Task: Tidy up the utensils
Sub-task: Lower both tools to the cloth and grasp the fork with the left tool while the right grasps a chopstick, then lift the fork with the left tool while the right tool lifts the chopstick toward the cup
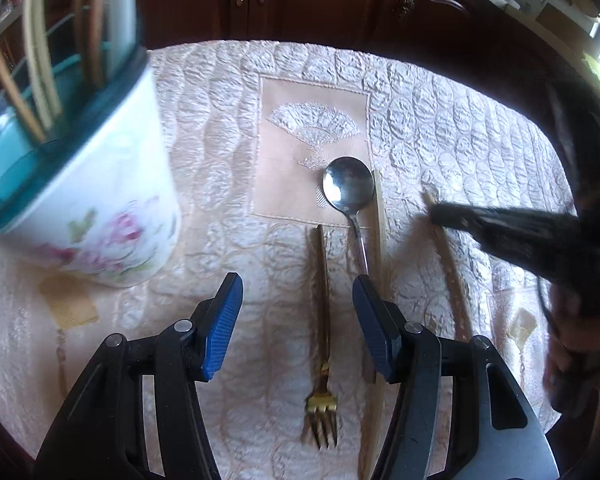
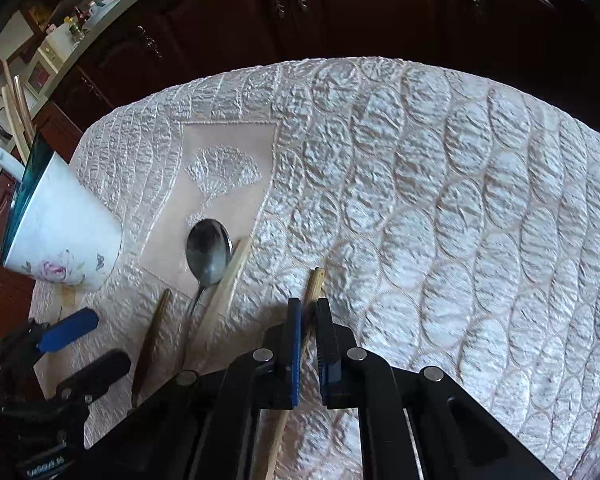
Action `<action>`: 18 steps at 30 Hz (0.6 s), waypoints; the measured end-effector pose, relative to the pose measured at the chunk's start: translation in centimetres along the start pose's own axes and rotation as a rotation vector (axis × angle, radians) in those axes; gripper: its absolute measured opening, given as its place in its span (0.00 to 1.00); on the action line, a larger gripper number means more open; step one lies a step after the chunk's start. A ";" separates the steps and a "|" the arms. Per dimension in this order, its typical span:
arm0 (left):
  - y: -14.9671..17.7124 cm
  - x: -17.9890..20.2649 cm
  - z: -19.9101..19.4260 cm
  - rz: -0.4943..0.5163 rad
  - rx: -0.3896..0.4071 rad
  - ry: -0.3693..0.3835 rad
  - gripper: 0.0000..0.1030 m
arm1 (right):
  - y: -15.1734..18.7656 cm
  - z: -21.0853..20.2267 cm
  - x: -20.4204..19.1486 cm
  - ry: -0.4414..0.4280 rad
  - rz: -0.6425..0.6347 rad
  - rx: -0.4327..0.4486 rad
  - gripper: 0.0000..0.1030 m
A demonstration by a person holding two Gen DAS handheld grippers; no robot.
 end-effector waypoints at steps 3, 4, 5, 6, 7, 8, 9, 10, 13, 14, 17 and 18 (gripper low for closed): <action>-0.6 0.2 1.1 -0.004 -0.010 0.005 0.52 | 0.6 -0.3 1.0 -0.021 0.017 -0.041 0.06; -0.8 0.2 1.5 -0.001 -0.016 0.003 0.47 | 0.5 -0.3 1.1 -0.023 0.025 -0.045 0.06; -0.9 0.3 2.0 0.001 -0.025 0.002 0.40 | 0.2 -0.4 1.4 -0.023 0.037 -0.045 0.06; -1.1 0.4 2.5 0.005 -0.037 0.003 0.37 | 0.1 -0.6 1.9 -0.024 0.047 -0.052 0.07; -1.1 0.5 2.7 0.008 -0.044 0.002 0.32 | 0.1 -0.3 1.9 -0.029 0.059 -0.069 0.07; -1.2 0.6 3.1 0.012 -0.048 -0.001 0.25 | 0.0 -0.2 1.9 -0.030 0.058 -0.073 0.07; -1.3 0.6 3.4 0.018 -0.049 -0.010 0.21 | -0.5 -0.4 2.2 -0.027 0.051 -0.068 0.07; -1.3 0.6 3.4 0.024 -0.045 -0.015 0.13 | -0.6 -0.3 2.0 -0.028 0.038 -0.055 0.07; -1.1 0.4 2.8 0.004 -0.042 0.019 0.06 | -0.5 0.0 0.8 -0.042 0.025 -0.037 0.06; -1.0 0.1 2.1 0.000 -0.033 0.033 0.06 | -0.2 -0.5 0.6 -0.051 0.022 -0.026 0.06; -0.6 -0.5 -0.2 -0.024 0.003 0.079 0.05 | 0.1 -2.4 0.0 -0.082 0.014 0.008 0.05; -0.5 -0.8 -1.1 -0.031 0.017 0.093 0.05 | 0.0 -3.2 0.0 -0.089 0.011 0.018 0.05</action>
Point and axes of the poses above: each gripper's, at about its wrist camera, not at the fingertips, and z roughly the way its jaws point, x to its right, y to its underside, the point moved 10 cm from there along z, roughly the way its jaws point, and after that the axes turned 14 degrees about z, right-handed, at the moved point
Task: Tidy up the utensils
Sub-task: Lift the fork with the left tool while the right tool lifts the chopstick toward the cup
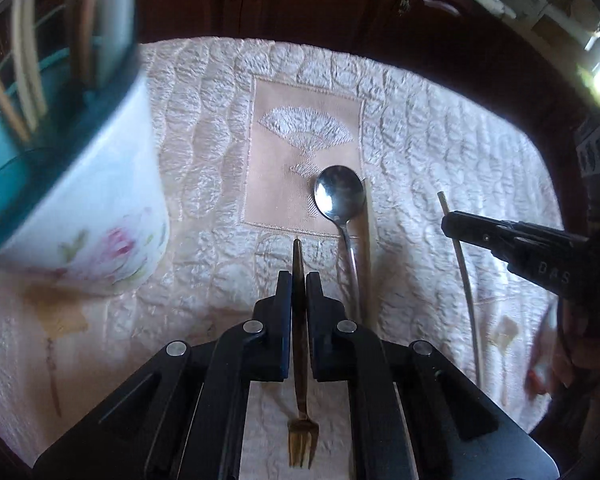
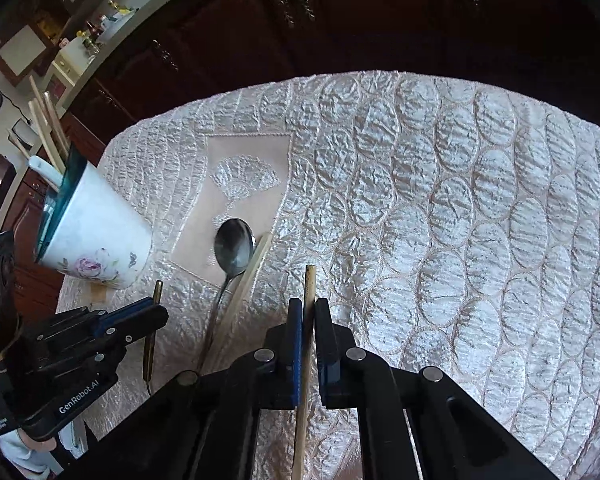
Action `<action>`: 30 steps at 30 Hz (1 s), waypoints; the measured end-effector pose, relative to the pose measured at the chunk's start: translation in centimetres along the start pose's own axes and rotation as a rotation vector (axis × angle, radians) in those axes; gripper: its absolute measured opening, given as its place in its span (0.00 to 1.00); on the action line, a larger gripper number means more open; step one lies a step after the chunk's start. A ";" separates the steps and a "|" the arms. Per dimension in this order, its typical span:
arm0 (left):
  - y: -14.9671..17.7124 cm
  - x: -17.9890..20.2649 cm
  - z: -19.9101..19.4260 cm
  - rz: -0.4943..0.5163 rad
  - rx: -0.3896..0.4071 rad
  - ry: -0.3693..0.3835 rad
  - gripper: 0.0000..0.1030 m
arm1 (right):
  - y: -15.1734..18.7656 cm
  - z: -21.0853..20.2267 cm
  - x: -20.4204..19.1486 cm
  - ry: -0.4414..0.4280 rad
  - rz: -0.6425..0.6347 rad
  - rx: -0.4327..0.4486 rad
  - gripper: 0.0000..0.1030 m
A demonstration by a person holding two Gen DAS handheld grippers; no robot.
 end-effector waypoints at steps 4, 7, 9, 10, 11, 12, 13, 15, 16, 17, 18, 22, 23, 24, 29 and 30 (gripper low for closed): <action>0.9 -0.2 -4.0 0.008 0.055 0.005 0.05 | 0.3 -3.4 -0.5 -0.047 -0.009 0.038 0.05; 1.4 -0.5 -6.5 0.015 0.089 0.004 0.05 | 0.6 -6.3 -1.0 -0.074 -0.030 0.071 0.05; 1.6 -0.6 -7.6 0.018 0.106 0.002 0.05 | 1.0 -8.0 -1.7 -0.080 -0.055 0.091 0.05; 1.9 -0.6 -8.2 0.016 0.113 0.004 0.05 | 1.3 -8.9 -2.0 -0.084 -0.065 0.099 0.05; 2.1 -0.5 -8.6 0.016 0.119 0.004 0.05 | 1.5 -9.6 -2.5 -0.086 -0.078 0.108 0.05; 2.3 -0.6 -9.2 0.017 0.126 -0.002 0.05 | 1.8 -10.2 -3.3 -0.088 -0.091 0.115 0.05; 2.3 -0.7 -9.5 0.017 0.131 -0.005 0.05 | 2.0 -10.8 -3.7 -0.091 -0.103 0.122 0.05; 2.4 -0.7 -10.3 0.015 0.143 -0.014 0.05 | 2.6 -11.6 -4.7 -0.096 -0.120 0.138 0.05; 2.4 -0.8 -10.5 0.016 0.146 -0.018 0.05 | 2.8 -12.4 -5.1 -0.101 -0.131 0.146 0.05; 2.4 -0.9 -11.0 0.016 0.152 -0.023 0.05 | 2.9 -13.0 -5.6 -0.103 -0.138 0.154 0.05; 2.4 -1.1 -11.4 0.016 0.157 -0.026 0.05 | 3.0 -12.8 -6.1 -0.104 -0.143 0.161 0.05; 2.2 -1.6 -13.1 0.015 0.179 -0.041 0.05 | 2.7 -14.4 -7.6 -0.116 -0.170 0.196 0.05; 2.3 -1.9 -13.5 0.014 0.184 -0.043 0.05 | 2.6 -14.7 -8.2 -0.120 -0.175 0.203 0.05; 2.2 -2.0 -14.0 0.012 0.190 -0.046 0.05 | 2.4 -15.1 -8.6 -0.125 -0.180 0.211 0.05; 1.9 -2.6 -15.6 0.012 0.211 -0.064 0.05 | 1.5 -17.2 -11.2 -0.154 -0.209 0.248 0.05; 1.9 -2.7 -16.0 0.011 0.214 -0.065 0.05 | 1.3 -17.3 -11.6 -0.159 -0.214 0.254 0.05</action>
Point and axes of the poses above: each gripper's, at about its wrist camera, not at the fingertips, and z roughly the way its jaws point, x to its right, y to its underside, the point moved 10 cm from there along z, roughly the way its jaws point, and after that the axes turned 14 degrees about z, right-handed, at the moved point
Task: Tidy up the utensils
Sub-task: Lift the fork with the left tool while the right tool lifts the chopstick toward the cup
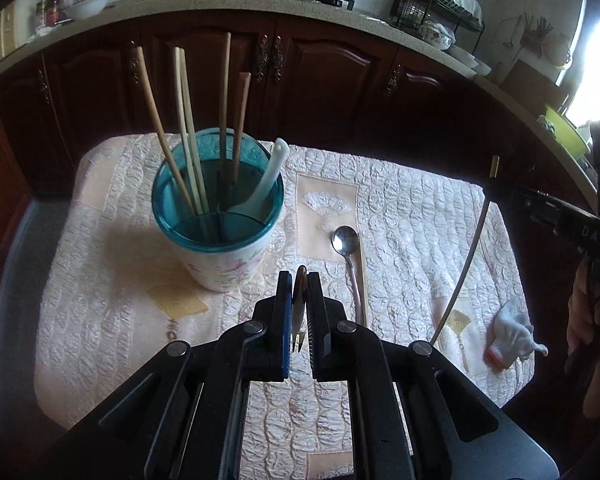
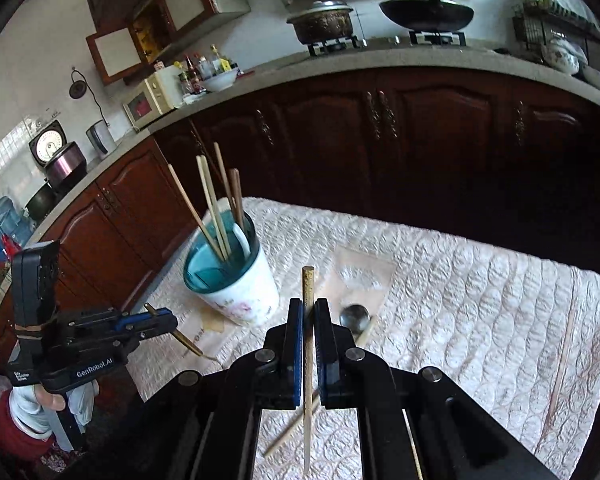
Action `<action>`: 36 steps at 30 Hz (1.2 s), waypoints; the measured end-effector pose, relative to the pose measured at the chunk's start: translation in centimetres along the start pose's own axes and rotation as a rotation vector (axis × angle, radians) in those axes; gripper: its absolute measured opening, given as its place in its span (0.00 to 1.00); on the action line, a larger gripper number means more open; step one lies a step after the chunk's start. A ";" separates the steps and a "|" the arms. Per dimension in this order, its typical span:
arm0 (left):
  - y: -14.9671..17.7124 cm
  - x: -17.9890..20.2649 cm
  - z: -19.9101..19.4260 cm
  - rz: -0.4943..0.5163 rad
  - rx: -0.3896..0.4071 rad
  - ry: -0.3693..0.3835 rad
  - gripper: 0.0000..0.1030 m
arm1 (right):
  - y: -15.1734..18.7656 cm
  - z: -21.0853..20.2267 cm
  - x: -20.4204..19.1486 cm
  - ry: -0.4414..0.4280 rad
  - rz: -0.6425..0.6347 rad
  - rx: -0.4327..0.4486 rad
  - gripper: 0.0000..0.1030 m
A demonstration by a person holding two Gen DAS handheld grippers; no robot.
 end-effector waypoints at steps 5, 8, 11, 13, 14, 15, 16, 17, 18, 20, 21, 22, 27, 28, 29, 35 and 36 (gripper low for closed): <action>-0.7 -1.2 -1.7 -0.005 0.025 -0.021 0.05 | -1.7 -0.3 -2.9 -0.034 -0.034 0.025 0.05; -1.1 -2.1 -2.8 -0.011 0.041 -0.029 0.05 | -2.6 -0.4 -4.4 -0.053 -0.050 0.036 0.05; -1.7 -2.9 -4.0 -0.014 0.060 -0.042 0.05 | -3.2 -0.4 -5.8 -0.068 -0.065 0.045 0.05; -2.1 -3.4 -4.8 -0.020 0.073 -0.044 0.05 | -3.6 -0.2 -6.6 -0.081 -0.071 0.047 0.05; -2.3 -3.8 -5.3 -0.025 0.080 -0.046 0.05 | -3.7 -0.2 -6.9 -0.086 -0.073 0.049 0.05; -2.6 -4.2 -5.8 -0.028 0.088 -0.050 0.05 | -3.8 -0.2 -7.1 -0.090 -0.076 0.051 0.05; -2.9 -4.6 -6.3 -0.030 0.097 -0.056 0.05 | -4.0 -0.2 -7.7 -0.097 -0.081 0.054 0.05; -3.3 -5.1 -6.9 -0.033 0.107 -0.065 0.05 | -4.1 -0.2 -8.0 -0.102 -0.083 0.056 0.05; -3.5 -5.6 -7.3 -0.036 0.116 -0.073 0.05 | -4.3 -0.3 -8.6 -0.109 -0.088 0.061 0.05; -4.1 -6.5 -8.0 -0.043 0.131 -0.084 0.05 | -4.7 -0.4 -9.4 -0.121 -0.094 0.067 0.05; -4.5 -6.9 -8.4 -0.046 0.140 -0.090 0.05 | -5.0 -0.4 -9.9 -0.128 -0.096 0.071 0.05; -4.9 -7.4 -8.7 -0.049 0.148 -0.098 0.05 | -5.3 -0.4 -10.4 -0.134 -0.097 0.076 0.05; -6.7 -8.9 -8.8 -0.055 0.173 -0.132 0.05 | -7.1 0.0 -12.3 -0.153 -0.100 0.103 0.05; -6.9 -9.1 -8.5 -0.057 0.173 -0.135 0.05 | -7.5 0.1 -12.8 -0.155 -0.103 0.107 0.05; -7.1 -9.3 -8.3 -0.057 0.172 -0.139 0.05 | -7.9 0.4 -13.3 -0.154 -0.106 0.111 0.05; -8.2 -10.2 -6.4 -0.070 0.162 -0.149 0.05 | -9.8 1.8 -15.1 -0.159 -0.112 0.116 0.05; -8.2 -10.3 -6.1 -0.071 0.159 -0.150 0.05 | -10.0 2.0 -15.2 -0.160 -0.114 0.115 0.05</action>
Point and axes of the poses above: each gripper's, at about its wrist camera, not at the fingertips, and z roughly the way its jaws point, x to its right, y to its underside, the point moved 10 cm from there along z, roughly the way its jaws point, and after that the axes turned 14 degrees about z, right-handed, at the moved point
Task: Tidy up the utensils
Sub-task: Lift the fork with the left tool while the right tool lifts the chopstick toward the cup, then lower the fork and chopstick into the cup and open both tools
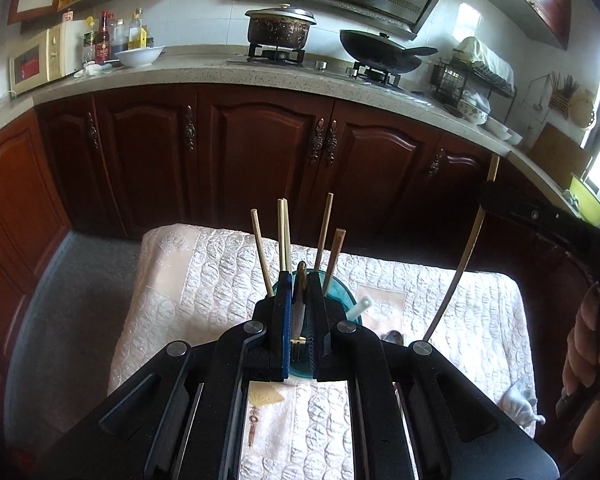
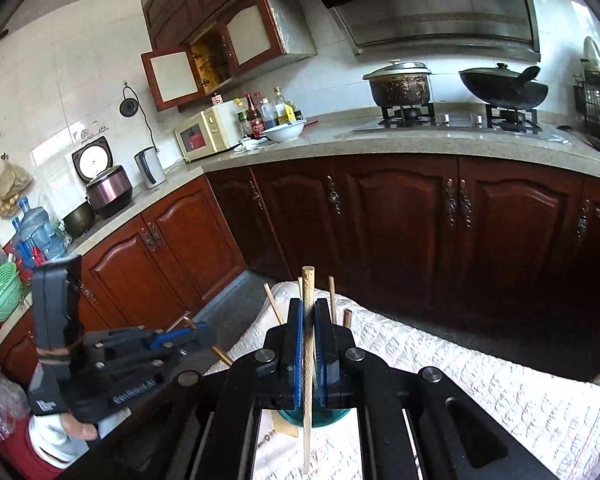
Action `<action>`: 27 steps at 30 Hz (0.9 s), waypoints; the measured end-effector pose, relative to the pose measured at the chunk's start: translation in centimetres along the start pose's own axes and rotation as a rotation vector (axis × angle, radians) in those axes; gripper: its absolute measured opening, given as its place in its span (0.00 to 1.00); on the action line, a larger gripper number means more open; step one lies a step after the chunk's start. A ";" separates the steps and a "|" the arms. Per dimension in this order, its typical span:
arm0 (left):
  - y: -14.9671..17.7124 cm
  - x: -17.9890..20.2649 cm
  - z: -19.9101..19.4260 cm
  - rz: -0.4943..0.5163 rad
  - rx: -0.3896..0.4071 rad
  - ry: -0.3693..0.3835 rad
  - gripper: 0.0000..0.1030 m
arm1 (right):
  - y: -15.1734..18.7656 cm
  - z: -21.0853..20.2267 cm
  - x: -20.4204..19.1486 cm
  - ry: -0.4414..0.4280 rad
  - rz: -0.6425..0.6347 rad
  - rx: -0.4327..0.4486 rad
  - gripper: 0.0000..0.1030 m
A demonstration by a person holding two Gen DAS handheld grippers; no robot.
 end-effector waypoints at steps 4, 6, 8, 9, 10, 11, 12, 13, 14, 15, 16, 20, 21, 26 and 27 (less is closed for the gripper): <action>0.0 0.2 1.3 0.001 -0.016 0.004 0.05 | -0.8 1.3 -0.6 0.001 -0.011 -0.003 0.05; 0.0 0.2 1.9 -0.003 -0.022 0.007 0.05 | -1.2 1.7 -0.6 0.001 -0.010 0.002 0.05; 0.0 0.4 2.5 -0.006 -0.030 0.012 0.05 | -1.8 2.2 -0.7 0.002 -0.003 0.007 0.05; 0.0 0.4 2.7 -0.006 -0.033 0.014 0.05 | -2.0 2.4 -0.7 0.003 -0.003 0.009 0.05; 0.0 0.5 2.9 -0.005 -0.036 0.014 0.05 | -2.2 2.8 -0.7 0.006 -0.002 0.012 0.05; 0.0 0.6 3.2 -0.002 -0.038 0.015 0.05 | -2.3 3.0 -0.6 0.010 -0.003 0.013 0.05; 0.1 0.5 3.5 -0.003 -0.042 0.015 0.05 | -2.5 3.4 -0.5 0.017 -0.006 0.016 0.05; 0.1 0.5 3.8 -0.003 -0.047 0.016 0.05 | -2.6 3.7 -0.5 0.027 -0.010 0.018 0.05; 0.1 0.5 4.2 -0.004 -0.053 0.015 0.05 | -2.8 3.9 -0.4 0.032 -0.013 0.020 0.05; 0.1 0.4 4.5 -0.003 -0.058 0.014 0.05 | -3.0 4.2 -0.4 0.036 -0.015 0.022 0.05; 0.3 0.4 4.8 -0.003 -0.061 0.013 0.05 | -3.2 4.6 -0.3 0.039 -0.015 0.023 0.05; 0.5 0.2 5.9 -0.006 -0.079 0.012 0.05 | -3.7 5.6 0.1 0.062 -0.017 0.040 0.05; 0.6 0.2 6.2 -0.006 -0.083 0.012 0.05 | -3.8 5.9 0.3 0.064 -0.014 0.041 0.05; 1.0 -0.4 7.4 -0.006 -0.102 -0.007 0.05 | -3.8 7.6 1.0 0.078 -0.008 0.045 0.05; 1.1 -0.5 7.6 -0.006 -0.106 -0.010 0.05 | -3.7 7.9 1.1 0.077 -0.005 0.047 0.05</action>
Point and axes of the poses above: each gripper's, at about its wrist camera, not at the fingertips, and z roughly the way its jaws point, x to its right, y to its underside, the point moved 10 cm from there along z, roughly the way its jaws point, and after that the axes turned 14 degrees about z, right-handed, at the moved point
